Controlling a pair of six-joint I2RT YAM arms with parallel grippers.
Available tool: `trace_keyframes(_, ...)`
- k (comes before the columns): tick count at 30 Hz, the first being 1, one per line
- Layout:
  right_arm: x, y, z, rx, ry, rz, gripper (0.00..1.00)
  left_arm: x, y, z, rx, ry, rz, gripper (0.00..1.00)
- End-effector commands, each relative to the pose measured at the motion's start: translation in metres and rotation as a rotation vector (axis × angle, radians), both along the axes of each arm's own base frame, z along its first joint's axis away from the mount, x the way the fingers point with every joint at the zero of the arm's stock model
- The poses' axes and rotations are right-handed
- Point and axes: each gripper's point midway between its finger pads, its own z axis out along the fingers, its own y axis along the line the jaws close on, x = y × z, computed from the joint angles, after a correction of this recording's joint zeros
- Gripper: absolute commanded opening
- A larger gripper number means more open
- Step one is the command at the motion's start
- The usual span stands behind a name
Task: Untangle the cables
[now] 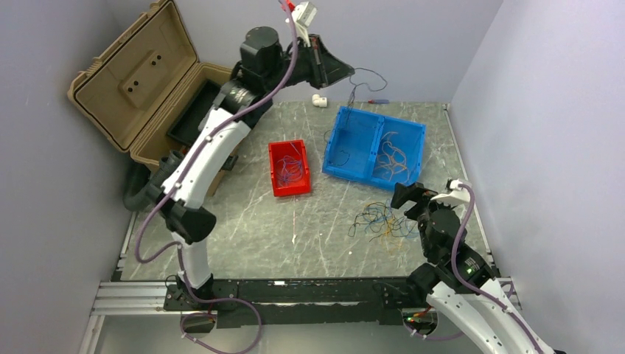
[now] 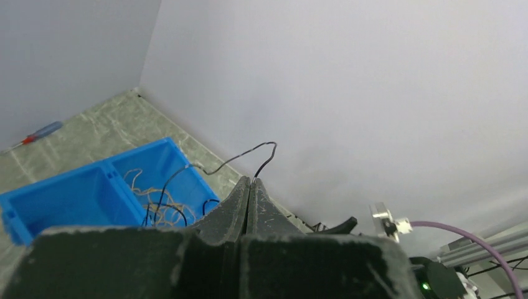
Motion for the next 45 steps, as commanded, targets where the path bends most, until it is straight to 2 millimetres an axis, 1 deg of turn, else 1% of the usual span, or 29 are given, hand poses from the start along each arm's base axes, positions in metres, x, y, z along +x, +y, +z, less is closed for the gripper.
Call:
trace_keyframes(1,-0.004,-0.017,0.028,0.006,-0.067,-0.064,0.93,0.013,-0.020,0.026,-0.154,-0.058,-0.065,0.00)
trace_keyframes(4,-0.006,-0.019,0.031,0.017,-0.080,-0.073,0.93,0.027,-0.032,0.014,-0.177,-0.035,-0.083,0.00)
trace_keyframes(7,-0.009,-0.022,0.035,0.036,-0.089,-0.079,0.93,0.045,-0.042,-0.006,-0.172,-0.008,-0.078,0.00)
trace_keyframes(10,-0.012,-0.023,0.036,0.051,-0.093,-0.076,0.92,0.062,-0.044,-0.028,-0.139,-0.001,-0.030,0.00)
trace_keyframes(13,-0.013,-0.022,0.034,0.065,-0.094,-0.072,0.92,0.082,-0.042,-0.053,-0.100,0.012,0.035,0.00)
trace_keyframes(16,-0.013,-0.021,0.032,0.067,-0.089,-0.069,0.92,0.099,-0.041,-0.084,-0.054,0.049,0.075,0.00)
trace_keyframes(19,-0.012,-0.020,0.029,0.065,-0.080,-0.067,0.92,0.112,-0.042,-0.119,-0.008,0.091,0.100,0.00)
trace_keyframes(25,-0.012,-0.019,0.028,0.076,-0.072,-0.065,0.91,0.126,-0.046,-0.190,0.101,0.202,0.105,0.00)
trace_keyframes(33,-0.012,-0.017,0.024,0.089,-0.062,-0.063,0.91,0.136,-0.039,-0.265,0.275,0.305,0.155,0.00)
trace_keyframes(38,-0.012,-0.017,0.023,0.086,-0.053,-0.063,0.91,0.136,-0.035,-0.296,0.377,0.338,0.195,0.00)
trace_keyframes(40,-0.012,-0.017,0.022,0.087,-0.050,-0.062,0.91,0.132,-0.040,-0.306,0.411,0.332,0.200,0.00)
trace_keyframes(41,-0.012,-0.016,0.022,0.088,-0.049,-0.063,0.91,0.129,-0.043,-0.310,0.431,0.334,0.200,0.01)
trace_keyframes(42,-0.012,-0.016,0.020,0.088,-0.044,-0.061,0.91,0.126,-0.047,-0.312,0.449,0.328,0.198,0.10)
trace_keyframes(43,-0.012,-0.016,0.020,0.092,-0.041,-0.061,0.91,0.123,-0.048,-0.314,0.468,0.331,0.194,0.25)
trace_keyframes(44,-0.012,-0.015,0.019,0.094,-0.036,-0.058,0.91,0.121,-0.048,-0.310,0.470,0.332,0.186,0.40)
trace_keyframes(45,-0.012,-0.013,0.019,0.094,-0.027,-0.051,0.91,0.118,-0.047,-0.304,0.469,0.328,0.182,0.60)
